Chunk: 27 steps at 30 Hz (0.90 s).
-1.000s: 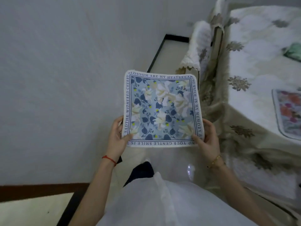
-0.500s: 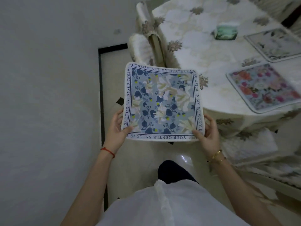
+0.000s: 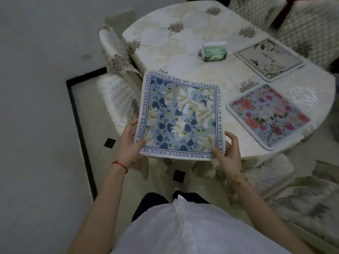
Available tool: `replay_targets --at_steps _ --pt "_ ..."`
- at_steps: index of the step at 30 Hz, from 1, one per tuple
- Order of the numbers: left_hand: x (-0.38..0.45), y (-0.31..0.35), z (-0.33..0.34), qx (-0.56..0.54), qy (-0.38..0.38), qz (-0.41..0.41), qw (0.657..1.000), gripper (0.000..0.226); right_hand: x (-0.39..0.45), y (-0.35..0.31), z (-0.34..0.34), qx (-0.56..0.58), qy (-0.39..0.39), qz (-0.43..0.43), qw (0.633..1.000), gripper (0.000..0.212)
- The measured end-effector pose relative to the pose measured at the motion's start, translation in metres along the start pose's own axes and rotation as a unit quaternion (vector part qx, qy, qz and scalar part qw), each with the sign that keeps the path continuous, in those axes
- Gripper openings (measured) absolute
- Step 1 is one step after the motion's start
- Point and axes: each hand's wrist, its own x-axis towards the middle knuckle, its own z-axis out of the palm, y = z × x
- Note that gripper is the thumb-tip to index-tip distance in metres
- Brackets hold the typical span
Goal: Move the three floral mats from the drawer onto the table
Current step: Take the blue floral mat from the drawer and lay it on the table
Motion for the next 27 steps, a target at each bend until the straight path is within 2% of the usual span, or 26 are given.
replay_targets --at_steps 9,14,21,27 --pt "0.168 0.001 0.008 0.016 -0.108 -0.022 0.994 0.064 0.092 -0.002 0.038 0.004 0.084 0.028 0.996 0.056" --pt "0.259 0.005 0.015 0.056 -0.178 -0.016 0.982 0.069 0.134 0.008 0.073 0.015 0.162 0.054 0.985 0.056" --pt "0.383 0.011 0.043 0.112 -0.317 -0.003 0.942 0.063 0.184 0.027 0.124 0.039 0.293 0.099 0.95 0.056" --pt "0.452 0.011 0.073 0.177 -0.385 0.022 0.906 0.063 0.216 0.037 0.153 0.004 0.364 0.124 0.923 0.056"
